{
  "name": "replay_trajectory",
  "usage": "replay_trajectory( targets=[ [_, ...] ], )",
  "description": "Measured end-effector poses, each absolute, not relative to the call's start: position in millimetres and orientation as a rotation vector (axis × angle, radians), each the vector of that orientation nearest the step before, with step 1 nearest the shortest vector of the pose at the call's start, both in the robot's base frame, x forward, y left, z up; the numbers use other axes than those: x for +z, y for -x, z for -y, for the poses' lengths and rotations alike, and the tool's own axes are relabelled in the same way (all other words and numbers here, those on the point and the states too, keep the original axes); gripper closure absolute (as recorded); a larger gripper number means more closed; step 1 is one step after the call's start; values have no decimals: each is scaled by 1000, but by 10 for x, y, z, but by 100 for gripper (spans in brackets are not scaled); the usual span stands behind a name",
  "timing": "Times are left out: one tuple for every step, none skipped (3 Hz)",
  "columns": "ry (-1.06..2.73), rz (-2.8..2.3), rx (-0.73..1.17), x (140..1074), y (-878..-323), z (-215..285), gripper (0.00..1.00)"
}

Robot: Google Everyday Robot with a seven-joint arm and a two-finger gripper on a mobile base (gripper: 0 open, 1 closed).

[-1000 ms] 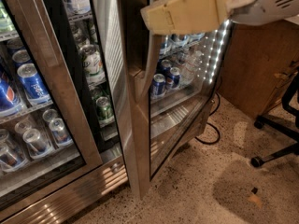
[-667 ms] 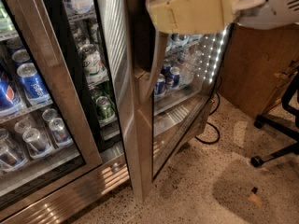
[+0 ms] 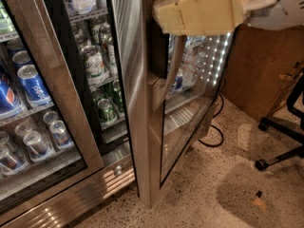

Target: Open right fridge door

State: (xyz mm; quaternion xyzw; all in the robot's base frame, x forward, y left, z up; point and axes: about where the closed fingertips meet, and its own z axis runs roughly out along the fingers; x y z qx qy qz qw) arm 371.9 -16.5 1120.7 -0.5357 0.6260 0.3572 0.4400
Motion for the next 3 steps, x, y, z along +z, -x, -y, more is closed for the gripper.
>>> replay_trajectory(
  targets=[
    [1320, -1570, 881, 11212, -3696, 197, 100],
    [1319, -1570, 881, 11210, -3710, 203, 100],
    [1307, -1582, 872, 11212, -3677, 230, 100]
  ],
)
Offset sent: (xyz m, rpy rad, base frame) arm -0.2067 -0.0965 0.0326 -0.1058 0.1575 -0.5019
